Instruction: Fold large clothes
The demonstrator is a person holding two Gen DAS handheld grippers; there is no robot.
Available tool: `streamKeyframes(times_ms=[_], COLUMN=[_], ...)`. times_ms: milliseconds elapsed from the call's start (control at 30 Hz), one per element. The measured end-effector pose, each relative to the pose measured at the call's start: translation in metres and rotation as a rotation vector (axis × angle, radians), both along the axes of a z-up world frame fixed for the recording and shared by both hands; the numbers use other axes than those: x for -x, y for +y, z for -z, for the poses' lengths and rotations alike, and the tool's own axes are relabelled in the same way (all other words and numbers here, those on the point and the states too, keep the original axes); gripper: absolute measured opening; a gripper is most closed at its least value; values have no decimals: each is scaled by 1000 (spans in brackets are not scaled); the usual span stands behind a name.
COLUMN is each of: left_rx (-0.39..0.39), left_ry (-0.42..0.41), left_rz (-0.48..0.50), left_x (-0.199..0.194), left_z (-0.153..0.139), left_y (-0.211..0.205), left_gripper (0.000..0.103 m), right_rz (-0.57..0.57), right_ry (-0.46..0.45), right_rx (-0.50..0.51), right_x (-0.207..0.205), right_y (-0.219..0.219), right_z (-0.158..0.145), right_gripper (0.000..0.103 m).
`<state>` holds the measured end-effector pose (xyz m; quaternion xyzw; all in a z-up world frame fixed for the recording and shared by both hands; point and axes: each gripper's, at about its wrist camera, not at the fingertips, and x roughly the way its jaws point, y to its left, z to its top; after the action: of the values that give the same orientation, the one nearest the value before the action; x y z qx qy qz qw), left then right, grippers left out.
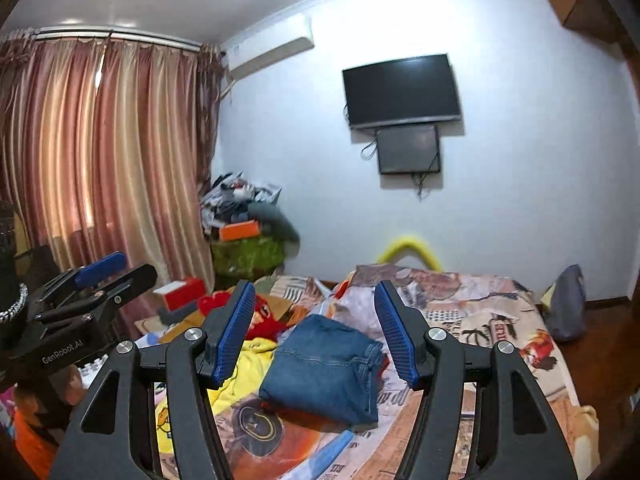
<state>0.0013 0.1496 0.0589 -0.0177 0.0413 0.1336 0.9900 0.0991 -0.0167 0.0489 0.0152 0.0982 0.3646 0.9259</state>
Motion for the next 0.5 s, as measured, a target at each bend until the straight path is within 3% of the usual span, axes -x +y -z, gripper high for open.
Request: streamKeyframes(times_ms=[100, 200, 433, 500], left_rx=[-13, -24, -31, -30], left_ry=[-12, -9, 31, 38], left_rz=[-24, -30, -40, -42], left_x=[10, 16, 17, 15], left_z=[7, 14, 21, 22], left_y=[-8, -16, -26, -27], left_gripper=[91, 101, 102, 102], right_rz=[25, 63, 130, 138], right_ry=[33, 34, 0, 4], right_rx=[-13, -3, 34, 32], right_x=[4, 3, 13, 11], right_y=[-2, -2, -5, -5], right_z=[7, 12, 11, 9], right_gripper=[63, 74, 96, 98])
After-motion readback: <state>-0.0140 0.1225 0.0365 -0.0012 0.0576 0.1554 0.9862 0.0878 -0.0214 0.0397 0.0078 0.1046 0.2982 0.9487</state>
